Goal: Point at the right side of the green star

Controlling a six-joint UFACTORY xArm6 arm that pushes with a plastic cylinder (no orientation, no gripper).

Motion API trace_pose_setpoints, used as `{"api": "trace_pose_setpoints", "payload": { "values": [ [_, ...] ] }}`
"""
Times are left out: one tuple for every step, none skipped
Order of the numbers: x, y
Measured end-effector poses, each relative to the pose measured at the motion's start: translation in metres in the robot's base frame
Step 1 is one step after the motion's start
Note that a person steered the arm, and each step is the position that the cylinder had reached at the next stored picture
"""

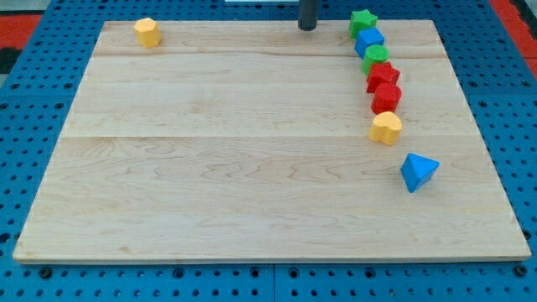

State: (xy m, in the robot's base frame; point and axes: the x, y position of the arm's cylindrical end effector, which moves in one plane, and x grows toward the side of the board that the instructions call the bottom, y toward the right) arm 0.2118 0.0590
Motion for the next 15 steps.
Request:
{"api": "trace_pose_setpoints", "payload": {
  "values": [
    [0.057,-0.007],
    [0.130,-0.009],
    [0.214,0.005],
    [0.276,0.034],
    [0.339,0.029],
    [0.380,0.063],
    [0.377,0.150],
    [0.355,0.243],
    [0.287,0.244],
    [0.226,0.243],
    [0.178,0.228],
    [0.135,0.226],
    [0.116,0.225],
    [0.112,0.225],
    [0.103,0.226]
  ]
}}
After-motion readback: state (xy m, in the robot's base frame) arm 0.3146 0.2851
